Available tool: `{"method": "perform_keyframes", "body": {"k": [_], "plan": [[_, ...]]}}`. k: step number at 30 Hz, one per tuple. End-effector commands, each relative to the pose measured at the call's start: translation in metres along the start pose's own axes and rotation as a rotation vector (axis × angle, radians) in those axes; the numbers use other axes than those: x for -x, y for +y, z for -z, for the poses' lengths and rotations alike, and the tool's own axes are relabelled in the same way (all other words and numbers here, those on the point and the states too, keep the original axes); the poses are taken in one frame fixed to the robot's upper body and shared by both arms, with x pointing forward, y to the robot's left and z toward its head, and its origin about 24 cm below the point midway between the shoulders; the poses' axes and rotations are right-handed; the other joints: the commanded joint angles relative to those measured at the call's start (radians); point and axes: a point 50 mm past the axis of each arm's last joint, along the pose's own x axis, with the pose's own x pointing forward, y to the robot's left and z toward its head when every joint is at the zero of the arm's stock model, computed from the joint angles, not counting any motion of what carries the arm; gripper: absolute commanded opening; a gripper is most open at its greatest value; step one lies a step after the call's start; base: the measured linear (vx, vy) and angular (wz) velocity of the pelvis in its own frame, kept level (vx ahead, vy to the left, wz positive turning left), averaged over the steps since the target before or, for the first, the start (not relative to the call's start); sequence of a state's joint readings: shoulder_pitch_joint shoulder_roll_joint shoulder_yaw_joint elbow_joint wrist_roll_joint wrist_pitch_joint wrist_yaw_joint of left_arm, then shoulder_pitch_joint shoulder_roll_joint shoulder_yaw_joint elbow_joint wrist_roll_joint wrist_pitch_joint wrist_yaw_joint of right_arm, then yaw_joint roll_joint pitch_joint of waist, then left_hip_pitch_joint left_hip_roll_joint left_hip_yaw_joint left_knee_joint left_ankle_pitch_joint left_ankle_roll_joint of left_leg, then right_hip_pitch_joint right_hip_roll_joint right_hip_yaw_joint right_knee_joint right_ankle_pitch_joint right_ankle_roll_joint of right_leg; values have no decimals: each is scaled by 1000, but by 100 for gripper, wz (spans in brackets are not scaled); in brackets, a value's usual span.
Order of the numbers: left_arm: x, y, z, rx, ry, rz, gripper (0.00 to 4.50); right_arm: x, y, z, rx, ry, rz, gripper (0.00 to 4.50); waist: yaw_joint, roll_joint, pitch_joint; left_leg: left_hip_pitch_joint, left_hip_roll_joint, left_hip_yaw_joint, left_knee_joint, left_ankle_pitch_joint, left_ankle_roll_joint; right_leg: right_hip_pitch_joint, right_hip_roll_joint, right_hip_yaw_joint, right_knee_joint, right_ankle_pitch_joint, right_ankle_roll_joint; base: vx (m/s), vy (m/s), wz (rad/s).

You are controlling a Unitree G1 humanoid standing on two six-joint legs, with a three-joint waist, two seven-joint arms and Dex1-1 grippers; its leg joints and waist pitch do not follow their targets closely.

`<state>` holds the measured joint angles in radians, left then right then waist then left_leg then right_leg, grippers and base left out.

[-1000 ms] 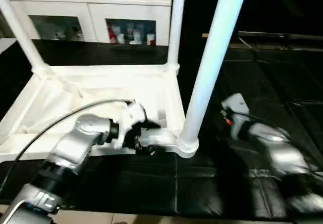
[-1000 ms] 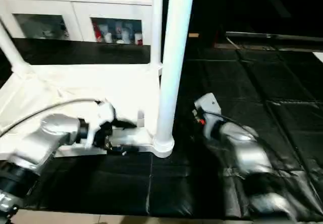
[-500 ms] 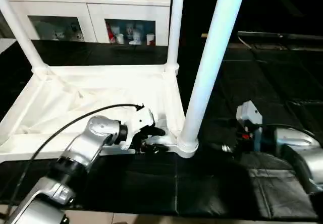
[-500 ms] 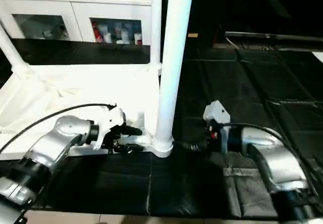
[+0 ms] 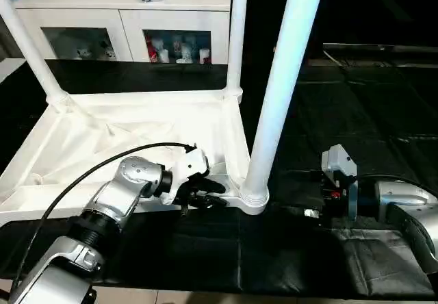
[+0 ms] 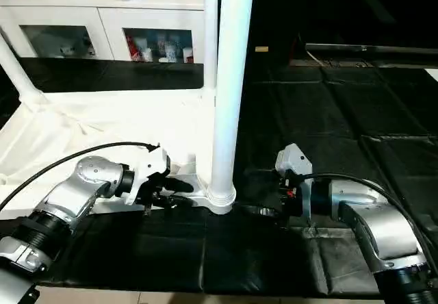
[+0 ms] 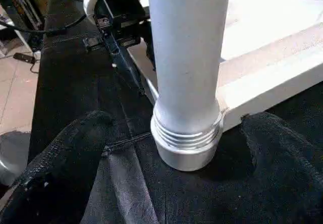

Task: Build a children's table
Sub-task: Rotate table base, then rotate leg to tighten

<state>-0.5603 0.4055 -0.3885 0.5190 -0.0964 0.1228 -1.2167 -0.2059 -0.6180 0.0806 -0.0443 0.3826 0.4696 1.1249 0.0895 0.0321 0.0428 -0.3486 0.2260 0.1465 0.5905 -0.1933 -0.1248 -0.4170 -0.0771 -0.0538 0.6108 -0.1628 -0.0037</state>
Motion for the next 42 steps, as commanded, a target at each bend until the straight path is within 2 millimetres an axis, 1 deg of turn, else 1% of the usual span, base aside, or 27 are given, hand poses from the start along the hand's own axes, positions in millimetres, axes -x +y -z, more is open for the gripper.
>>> {"method": "perform_keyframes", "body": {"k": [1, 3, 7, 8, 10, 12, 13, 14, 15, 16, 17, 19, 22, 23, 25, 26, 27, 28, 29, 30, 32, 34, 36, 37, 39, 40, 42], "plan": [[0, 2, 1, -9, 33, -7, 133, 1, 0, -4, 19, 5, 0, 450, 2, -12, -60, -12, -17, 23, -66, -207, 38, 66, -32, 25, -85, -315, -165, 0, 0, 0], [0, 2, 2, -6, 36, -9, 113, 0, -1, -4, 18, 6, 1, 450, 3, -10, -60, -11, -16, 22, -67, -206, 38, 65, -33, 25, -84, -324, -162, 0, 0, 0], [-2, 2, 3, -13, 48, -9, 81, -1, -3, -5, 19, 11, 4, 450, 3, -11, -59, -11, -17, 23, -67, -210, 38, 65, -34, 26, -86, -336, -158, 0, 0, 0], [-3, 2, 1, -13, 44, -6, 81, -2, -4, -6, 20, 12, 5, 450, 3, -13, -59, -11, -17, 23, -67, -205, 38, 65, -34, 26, -85, -335, -157, 0, 0, 0], [-4, 1, 1, -23, 58, 4, 58, -3, -5, -6, 22, 12, 4, 450, 3, -13, -59, -10, -17, 24, -66, -203, 39, 64, -33, 26, -86, -338, -156, 0, 0, 0], [-4, 1, 2, -29, 71, 11, 51, -3, -5, -6, 24, 12, 4, 450, 4, -11, -58, -11, -16, 23, -67, -205, 38, 63, -34, 26, -86, -345, -155, 0, 0, 0], [-4, 0, 3, -33, 82, 17, 36, -3, -5, -6, 19, 10, -1, 450, 4, -9, -59, -10, -16, 23, -67, -208, 37, 63, -34, 26, -86, -340, -156, 0, 0, 0], [-4, 0, 3, -33, 83, 17, 36, -3, -5, -6, 15, 8, -4, 450, 4, -13, -59, -11, -16, 23, -67, -206, 38, 64, -34, 26, -86, -331, -157, 0, 0, 0], [-4, 0, 3, -33, 83, 17, 14, -3, -5, -6, 15, 8, -4, 450, 4, -13, -59, -11, -16, 23, -67, -206, 38, 64, -34, 26, -86, -331, -157, 0, 0, 0], [-4, 0, 3, -33, 84, 17, 14, -4, -5, -6, 10, 4, -6, 450, 4, -13, -59, -12, -17, 23, -67, -201, 39, 65, -34, 26, -85, -327, -158, 0, 0, 0], [-5, 0, 4, -35, 90, 26, 14, -6, -6, -8, 1, -9, -12, 450, 4, -15, -59, -12, -17, 23, -67, -204, 39, 64, -35, 26, -86, -339, -156, 0, 0, 0], [-6, -2, 3, -37, 92, 43, 5, -11, -6, -8, -4, -18, -36, 450, 3, -14, -59, -12, -17, 23, -68, -207, 39, 63, -36, 25, -86, -346, -159, 0, 0, 0], [-6, -5, 1, -44, 78, 85, 5, -19, -5, -7, 36, -2, -88, 450, 4, -16, -59, -11, -15, 22, -68, -208, 39, 62, -36, 25, -84, -339, -164, 0, 0, 0], [-6, -8, 0, -51, 74, 113, 5, -23, -5, -7, 85, 6, -103, 450, 5, -16, -62, -12, -13, 22, -67, -200, 39, 63, -40, 26, -80, -322, -169, 0, 0, 0], [-6, -9, 0, -54, 73, 126, 5, -25, -5, -7, 109, 7, -109, 450, 4, -16, -63, -13, -12, 23, -66, -184, 40, 63, -39, 27, -76, -280, -182, 0, 0, 0], [-6, -12, 0, -62, 78, 147, 5, -29, -6, -8, 108, -9, -125, 450, 4, -21, -65, -15, -13, 24, -65, -170, 46, 66, -39, 27, -72, -251, -191, 0, 0, 0], [-6, -12, 0, -64, 79, 150, 5, -30, -6, -9, 108, -13, -131, 450, 4, -19, -64, -14, -13, 23, -65, -166, 48, 64, -38, 27, -71, -243, -197, 0, 0, 0], [-5, -19, 1, -94, 97, 208, 5, -40, -6, -11, 87, -44, -233, 450, 4, -22, -66, -14, -12, 23, -64, -167, 54, 65, -39, 26, -67, -228, -210, 0, 0, 0], [-5, -19, 1, -102, 101, 217, 5, -41, -6, -11, 85, -43, -254, 450, 3, -21, -64, -16, -11, 24, -66, -173, 59, 64, -38, 24, -69, -237, -212, 0, 0, 0], [-5, -20, 1, -106, 103, 222, 2, -42, -7, -10, 84, -41, -264, 433, 4, -20, -63, -13, -11, 25, -65, -173, 60, 62, -38, 25, -69, -235, -214, 0, 0, 0], [-4, -21, 0, -121, 105, 239, 2, -46, -10, -8, 64, -26, -300, 433, 10, -22, -62, -10, -9, 26, -66, -174, 61, 61, -39, 26, -69, -239, -220, 0, 0, 0], [-4, -22, -1, -126, 104, 246, 0, -47, -11, -7, 63, -19, -315, 407, 15, -18, -62, -10, -7, 26, -66, -175, 55, 61, -40, 27, -67, -238, -223, 0, 0, 0], [-3, -25, -3, -133, 98, 262, 0, -49, -12, -5, 47, 0, -364, 397, 19, -19, -62, -9, -6, 25, -68, -181, 52, 62, -40, 26, -66, -236, -223, 0, 0, 0], [-3, -26, -4, -139, 95, 268, 0, -50, -12, -5, 36, 7, -397, 388, 21, -24, -63, -10, -7, 26, -67, -179, 53, 63, -40, 26, -65, -228, -224, 0, 0, 0], [-3, -27, -6, -145, 94, 273, 0, -51, -13, -4, 27, 14, -437, 382, 22, -23, -63, -13, -7, 26, -67, -176, 55, 65, -41, 25, -64, -222, -228, 0, 0, 0], [-3, -27, -6, -145, 94, 273, 0, -51, -13, -4, 27, 14, -437, 360, 23, -25, -63, -11, -7, 27, -66, -171, 57, 63, -41, 26, -64, -222, -228, 0, 0, 0], [-3, -26, -6, -150, 97, 271, 0, -52, -13, -3, 24, 31, -467, 347, 25, -26, -63, -12, -8, 27, -65, -169, 57, 64, -40, 26, -63, -226, -227, 0, 0, 0]]}}
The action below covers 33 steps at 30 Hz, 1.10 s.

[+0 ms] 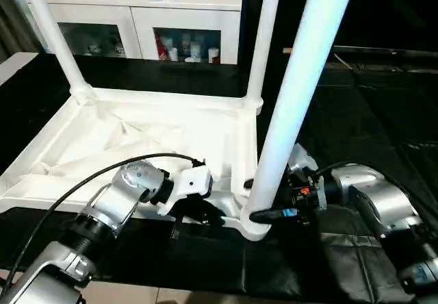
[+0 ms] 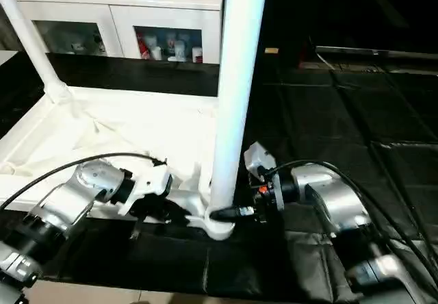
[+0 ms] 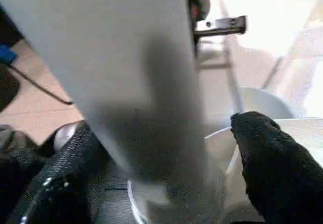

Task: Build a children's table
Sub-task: Rotate leg to tighten

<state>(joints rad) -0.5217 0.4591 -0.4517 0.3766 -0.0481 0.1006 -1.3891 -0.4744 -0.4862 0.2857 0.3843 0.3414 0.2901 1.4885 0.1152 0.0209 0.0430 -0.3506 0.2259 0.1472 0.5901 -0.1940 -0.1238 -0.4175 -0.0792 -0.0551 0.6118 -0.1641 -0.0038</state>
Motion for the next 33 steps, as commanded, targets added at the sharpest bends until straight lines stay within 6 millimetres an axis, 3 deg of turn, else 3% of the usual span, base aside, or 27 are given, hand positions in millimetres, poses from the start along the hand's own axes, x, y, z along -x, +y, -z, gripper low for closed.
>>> {"method": "perform_keyframes", "body": {"k": [1, 11, 15, 20, 21, 23, 24, 27, 29, 31, 33], "plan": [[-5, -4, -2, -22, 15, 55, 0, 1, -1, -4, 26, 33, -38, 347, 0, -16, -64, -10, -7, 25, -65, -165, 55, 64, -39, 26, -64, -228, -225, 0, 0, 0], [-3, -4, -1, -8, 4, 28, 0, -2, -6, -1, 38, 57, -69, 258, -1, -19, -63, -9, -7, 26, -65, -164, 56, 63, -37, 27, -64, -227, -225, 0, 0, 0], [-4, -1, -2, 12, -11, 4, 0, -4, -5, 0, 29, 44, -77, 234, -2, -21, -60, -9, -9, 27, -67, -180, 53, 63, -38, 27, -69, -271, -212, 0, 0, 0], [-11, 17, -6, 125, -71, -192, 0, -22, -8, 4, 9, -54, 63, 218, -5, -20, -58, -7, -12, 26, -68, -194, 39, 61, -38, 27, -77, -335, -186, 0, 0, 0], [-14, 23, -9, 165, -101, -247, 0, -30, -12, 6, 1, -65, 154, 218, -8, -15, -57, -8, -14, 26, -69, -203, 32, 59, -36, 27, -82, -360, -171, 0, 0, 0], [-16, 24, -10, 176, -113, -263, 0, -32, -14, 7, -3, -66, 184, 214, -18, -22, -57, -12, -19, 21, -73, -212, 18, 66, -37, 21, -85, -416, -139, 0, 0, 0], [-21, 32, -16, 209, -143, -338, 0, -44, -20, 8, -27, -83, 296, 212, -21, -13, -57, -10, -19, 20, -73, -214, 15, 64, -37, 23, -86, -420, -137, 0, 0, 0], [-25, 39, -20, 235, -151, -403, 0, -55, -26, 5, -49, -101, 393, 206, -42, -16, -55, -13, -24, 20, -73, -227, 12, 61, -34, 20, -95, -451, -116, 0, 0, 0], [-33, 49, -27, 280, -157, -496, 0, -75, -38, -1, -91, -129, 567, 201, -57, -13, -52, -7, -32, 19, -71, -262, 6, 55, -32, 15, -105, -536, -89, 0, 0, 0], [-35, 51, -29, 289, -158, -515, 0, -79, -40, -3, -106, -137, 598, 199, -61, -13, -54, -10, -30, 16, -73, -261, 8, 57, -34, 13, -108, -548, -78, 0, 0, 0], [-38, 55, -31, 298, -148, -556, 0, -89, -42, -8, -99, -141, 631, 199, -65, -10, -53, -7, -29, 18, -73, -272, 13, 50, -32, 15, -111, -541, -81, 0, 0, 0]]}}
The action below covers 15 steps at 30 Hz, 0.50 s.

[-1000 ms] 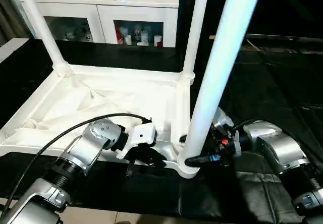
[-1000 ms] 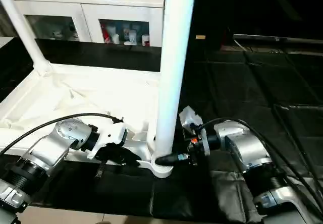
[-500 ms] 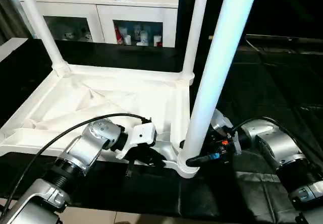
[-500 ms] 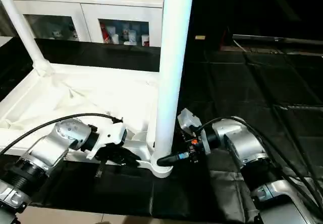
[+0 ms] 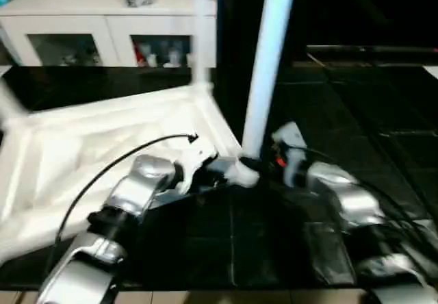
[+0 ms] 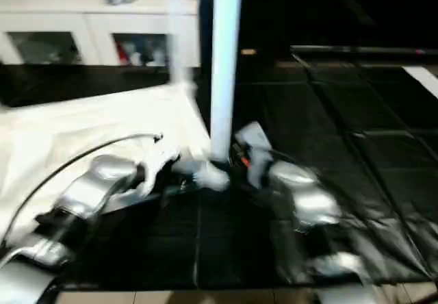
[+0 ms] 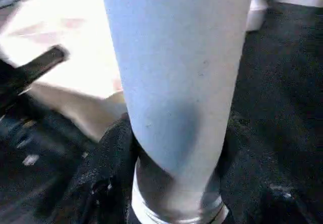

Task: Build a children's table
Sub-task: Rotate leg to tighten

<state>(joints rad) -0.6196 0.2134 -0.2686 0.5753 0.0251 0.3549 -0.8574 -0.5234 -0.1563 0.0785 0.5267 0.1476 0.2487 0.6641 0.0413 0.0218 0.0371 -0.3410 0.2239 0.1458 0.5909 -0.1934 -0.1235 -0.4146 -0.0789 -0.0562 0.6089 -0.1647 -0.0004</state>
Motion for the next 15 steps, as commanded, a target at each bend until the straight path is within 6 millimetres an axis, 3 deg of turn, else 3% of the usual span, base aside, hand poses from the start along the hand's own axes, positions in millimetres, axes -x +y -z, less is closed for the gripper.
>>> {"method": "perform_keyframes", "body": {"k": [1, 3, 4, 7, 9, 12, 13, 14, 15], "plan": [[-21, -15, -26, -9, -83, 0, 0, -32, 53, 10, 2, 51, -199, 199, 8, -12, -50, -17, -26, 17, -75, -275, 19, 50, -34, 15, -105, -518, -92, 0, 0, 0], [-22, -16, -26, -12, -79, -6, 0, -33, 55, 10, 3, 49, -206, 199, 10, -14, -50, -17, -23, 18, -76, -267, 28, 49, -34, 18, -102, -484, -104, 0, 0, 0], [-21, -16, -25, -16, -74, -4, 0, -33, 55, 10, -6, 44, -214, 267, 9, -14, -50, -19, -23, 19, -77, -264, 34, 51, -33, 19, -101, -461, -114, 0, 0, 0], [-16, -14, -17, -45, -52, 13, 0, -29, 52, 8, -43, 11, -203, 269, 7, -4, -49, -18, -22, 20, -78, -277, 35, 51, -33, 21, -101, -436, -130, 0, 0, 0], [-14, -13, -14, -60, -43, 22, 0, -26, 50, 7, -47, -4, -196, 304, 6, 4, -50, -15, -22, 18, -80, -288, 31, 51, -32, 21, -100, -428, -135, 0, 0, 0], [-6, -11, -6, -83, -27, 53, 0, -11, 37, 8, -9, -12, -209, 316, 8, 2, -52, -17, -20, 18, -81, -285, 35, 56, -33, 23, -98, -400, -140, 0, 0, 0], [-4, -10, -5, -88, -25, 58, 0, -8, 34, 8, -2, -10, -210, 323, 8, 3, -55, -17, -17, 19, -80, -256, 37, 57, -33, 24, -91, -333, -164, 0, 0, 0], [-2, -9, -3, -103, -22, 71, 0, -3, 29, 9, 5, -6, -216, 352, 8, -12, -55, -21, -18, 21, -79, -240, 42, 62, -32, 23, -90, -305, -178, 0, 0, 0], [2, -9, -1, -129, -18, 92, 0, 4, 21, 9, 19, -5, -226, 358, 12, -10, -56, -20, -18, 20, -79, -233, 44, 63, -34, 24, -85, -296, -184, 0, 0, 0]]}}
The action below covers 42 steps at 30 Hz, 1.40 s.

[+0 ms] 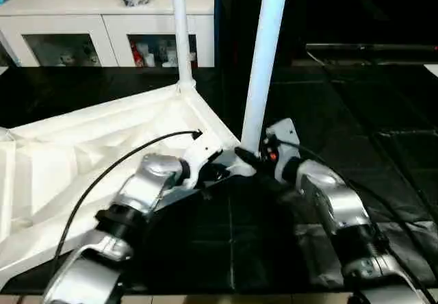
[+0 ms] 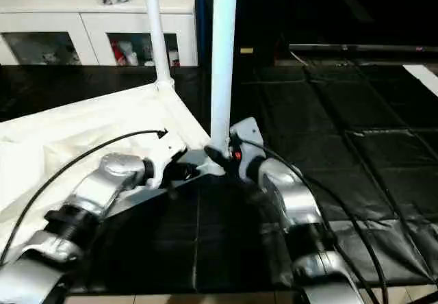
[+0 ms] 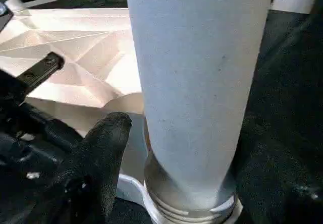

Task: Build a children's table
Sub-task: Rotate leg to tighten

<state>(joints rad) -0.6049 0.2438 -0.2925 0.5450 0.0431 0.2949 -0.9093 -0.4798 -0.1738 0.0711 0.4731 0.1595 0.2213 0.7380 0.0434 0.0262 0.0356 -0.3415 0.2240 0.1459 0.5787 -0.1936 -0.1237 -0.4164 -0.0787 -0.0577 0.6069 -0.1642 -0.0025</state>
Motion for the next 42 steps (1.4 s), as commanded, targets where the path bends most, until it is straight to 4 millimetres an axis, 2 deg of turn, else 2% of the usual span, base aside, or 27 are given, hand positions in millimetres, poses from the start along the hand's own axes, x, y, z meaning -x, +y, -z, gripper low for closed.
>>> {"method": "perform_keyframes", "body": {"k": [1, 3, 4, 5, 9, 13, 14, 15, 16, 17, 23, 25, 30, 34, 39, 42], "plan": [[-3, -7, -1, -44, -16, 51, 0, -6, 19, 8, -3, 29, -167, 359, 11, -10, -57, -20, -16, 22, -64, -217, 54, 65, -35, 27, -81, -271, -192, 0, 0, 0], [6, -9, 6, -103, -2, 127, 0, 13, 4, 6, 77, 58, -237, 366, 14, -15, -57, -21, -17, 23, -62, -195, 63, 67, -36, 26, -79, -241, -204, 0, 0, 0], [8, -9, 7, -118, 2, 145, 0, 17, 2, 6, 96, 71, -254, 379, 19, -11, -59, -21, -14, 24, -60, -179, 69, 68, -38, 27, -75, -215, -213, 0, 0, 0], [12, -11, 10, -146, 11, 189, 0, 24, -2, 5, 131, 92, -302, 393, 21, -16, -58, -19, -13, 27, -59, -174, 78, 65, -36, 27, -74, -197, -224, 0, 0, 0], [16, -13, 13, -165, 16, 239, 0, 31, -3, 3, 147, 103, -367, 406, 28, -14, -55, -18, -11, 27, -61, -180, 78, 64, -38, 26, -75, -216, -225, 0, 0, 0], [21, -18, 14, -190, 16, 327, 0, 40, -2, -1, 141, 116, -508, 406, 45, -15, -53, -16, -5, 28, -63, -192, 74, 61, -39, 25, -72, -238, -225, 0, 0, 0], [24, -21, 15, -210, 25, 376, 0, 44, 0, -2, 148, 141, -589, 406, 51, -20, -54, -15, -4, 27, -63, -197, 75, 63, -40, 24, -71, -244, -225, 0, 0, 0], [24, -21, 15, -210, 25, 376, 0, 44, 0, -2, 148, 141, -589, 406, 52, -19, -54, -16, -4, 28, -63, -197, 77, 63, -40, 24, -70, -245, -224, 0, 0, 0], [27, -24, 15, -242, 40, 437, 0, 46, 1, -2, 155, 167, -670, 406, 55, -21, -53, -15, -3, 29, -63, -193, 78, 61, -41, 25, -71, -241, -227, 0, 0, 0], [28, -24, 16, -246, 42, 445, 0, 46, 1, -2, 156, 170, -680, 390, 59, -22, -56, -18, -2, 27, -62, -186, 80, 64, -42, 23, -66, -234, -230, 0, 0, 0], [34, -28, 15, -301, 66, 529, 0, 48, 2, -2, 160, 187, -787, 336, 71, -21, -54, -12, 1, 29, -63, -186, 72, 58, -43, 25, -66, -233, -237, 0, 0, 0], [36, -29, 15, -313, 72, 549, 0, 48, 2, -3, 154, 194, -809, 317, 74, -18, -53, -14, 0, 29, -64, -184, 68, 59, -43, 24, -65, -221, -239, 0, 0, 0], [39, -31, 15, -325, 81, 574, 0, 47, 4, -1, 140, 208, -848, 288, 75, -19, -55, -16, -1, 29, -62, -181, 67, 62, -44, 23, -62, -214, -241, 0, 0, 0], [40, -31, 16, -325, 83, 579, 0, 46, 5, 1, 135, 206, -862, 247, 76, -19, -55, -16, -1, 29, -62, -181, 65, 61, -44, 23, -63, -217, -241, 0, 0, 0], [40, -30, 17, -308, 79, 576, 0, 44, 9, 1, 113, 172, -873, 213, 75, -15, -54, -15, -2, 29, -63, -200, 58, 61, -44, 23, -66, -239, -234, 0, 0, 0], [38, -27, 17, -271, 71, 533, 0, 44, 12, 3, 83, 156, -866, 207, 75, -16, -55, -16, -2, 28, -63, -196, 57, 62, -44, 23, -64, -233, -234, 0, 0, 0]]}}
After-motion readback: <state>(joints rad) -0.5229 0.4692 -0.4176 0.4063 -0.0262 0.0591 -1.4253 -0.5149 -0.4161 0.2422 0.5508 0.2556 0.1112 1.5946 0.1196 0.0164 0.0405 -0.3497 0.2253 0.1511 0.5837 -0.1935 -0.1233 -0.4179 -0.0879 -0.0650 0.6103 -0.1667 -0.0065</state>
